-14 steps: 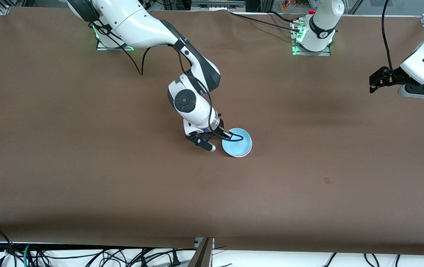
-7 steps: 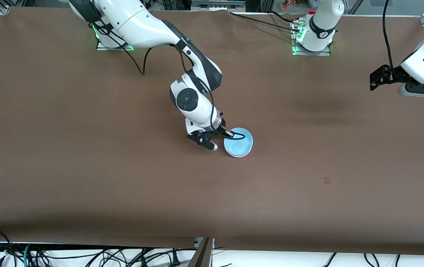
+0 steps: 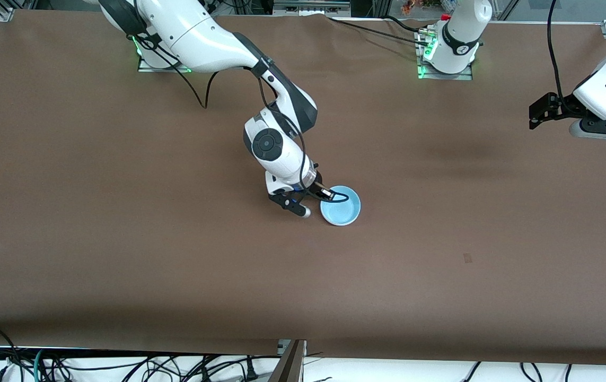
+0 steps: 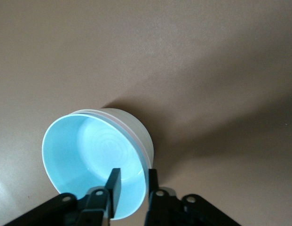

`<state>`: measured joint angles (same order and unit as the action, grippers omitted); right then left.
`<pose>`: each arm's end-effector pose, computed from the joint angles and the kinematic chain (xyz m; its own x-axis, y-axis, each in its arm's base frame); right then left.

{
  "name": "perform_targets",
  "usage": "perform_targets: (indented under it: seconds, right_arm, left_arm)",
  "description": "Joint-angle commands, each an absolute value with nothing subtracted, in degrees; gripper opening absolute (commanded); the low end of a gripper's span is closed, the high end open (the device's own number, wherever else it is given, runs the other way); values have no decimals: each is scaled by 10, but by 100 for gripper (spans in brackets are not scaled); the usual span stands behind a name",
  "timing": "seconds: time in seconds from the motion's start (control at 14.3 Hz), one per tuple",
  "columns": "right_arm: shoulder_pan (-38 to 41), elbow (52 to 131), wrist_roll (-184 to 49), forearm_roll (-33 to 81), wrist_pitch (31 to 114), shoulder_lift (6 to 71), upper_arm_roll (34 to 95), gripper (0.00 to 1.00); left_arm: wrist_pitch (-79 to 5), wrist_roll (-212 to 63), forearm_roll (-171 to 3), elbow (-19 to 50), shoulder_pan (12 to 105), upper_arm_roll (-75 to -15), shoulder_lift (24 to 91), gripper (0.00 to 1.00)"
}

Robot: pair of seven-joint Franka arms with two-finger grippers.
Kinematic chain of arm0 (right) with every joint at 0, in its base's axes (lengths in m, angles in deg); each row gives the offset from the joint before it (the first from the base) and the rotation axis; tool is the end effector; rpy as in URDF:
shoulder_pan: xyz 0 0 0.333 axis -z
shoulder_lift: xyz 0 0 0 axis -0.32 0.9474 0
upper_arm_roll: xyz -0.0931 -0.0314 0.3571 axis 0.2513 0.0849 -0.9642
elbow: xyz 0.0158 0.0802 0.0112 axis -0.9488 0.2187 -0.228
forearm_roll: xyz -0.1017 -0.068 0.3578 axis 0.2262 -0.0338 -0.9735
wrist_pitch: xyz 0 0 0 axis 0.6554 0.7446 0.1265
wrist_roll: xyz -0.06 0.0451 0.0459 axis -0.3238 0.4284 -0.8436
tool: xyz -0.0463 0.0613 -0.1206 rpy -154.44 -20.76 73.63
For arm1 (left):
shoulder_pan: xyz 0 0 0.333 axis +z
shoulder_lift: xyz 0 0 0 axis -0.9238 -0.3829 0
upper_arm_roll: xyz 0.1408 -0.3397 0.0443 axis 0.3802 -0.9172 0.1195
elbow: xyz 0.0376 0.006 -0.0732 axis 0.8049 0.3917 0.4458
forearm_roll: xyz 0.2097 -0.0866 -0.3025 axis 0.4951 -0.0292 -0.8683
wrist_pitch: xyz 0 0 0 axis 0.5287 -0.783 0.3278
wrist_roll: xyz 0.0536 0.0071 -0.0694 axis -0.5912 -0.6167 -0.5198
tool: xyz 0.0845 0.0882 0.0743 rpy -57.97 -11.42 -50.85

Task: Stack pink and blue bowls on white bowl
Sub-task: 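Lower the blue bowl into the pink bowl and open the right gripper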

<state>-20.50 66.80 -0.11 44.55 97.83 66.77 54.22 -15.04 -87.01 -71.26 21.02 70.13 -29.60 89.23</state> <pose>0.5932 0.5572 0.2432 0.8549 -0.4953 -0.1545 -0.5167 -0.7861 -0.3392 0.4986 0.0043 0.5887 0.9907 -0.1164 -0.0709 -0.1205 -0.9911 -0.0565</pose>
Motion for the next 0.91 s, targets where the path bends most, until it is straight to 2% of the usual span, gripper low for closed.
perform_targets:
  seconds: [0.0,0.21,0.28,0.49,0.7,0.84]
  right_arm:
    - [-211,643,9,457,973,670,549,93]
    - [-206,639,9,458,933,646,552,94]
    - [-206,639,6,468,900,628,563,100]
    - [-203,640,-5,553,763,553,584,100]
    - [-187,646,-43,562,714,493,601,100]
    - [-187,647,-103,558,644,459,627,99]
  left_arm:
    - [-136,-874,-720,192,702,-297,885,100]
    - [-136,-878,-720,191,702,-297,884,100]
    - [-136,-876,-720,189,702,-297,883,100]
    - [-136,-875,-720,185,702,-297,880,100]
    - [-136,-875,-720,185,701,-298,880,100]
    - [-136,-875,-720,184,701,-298,879,100]
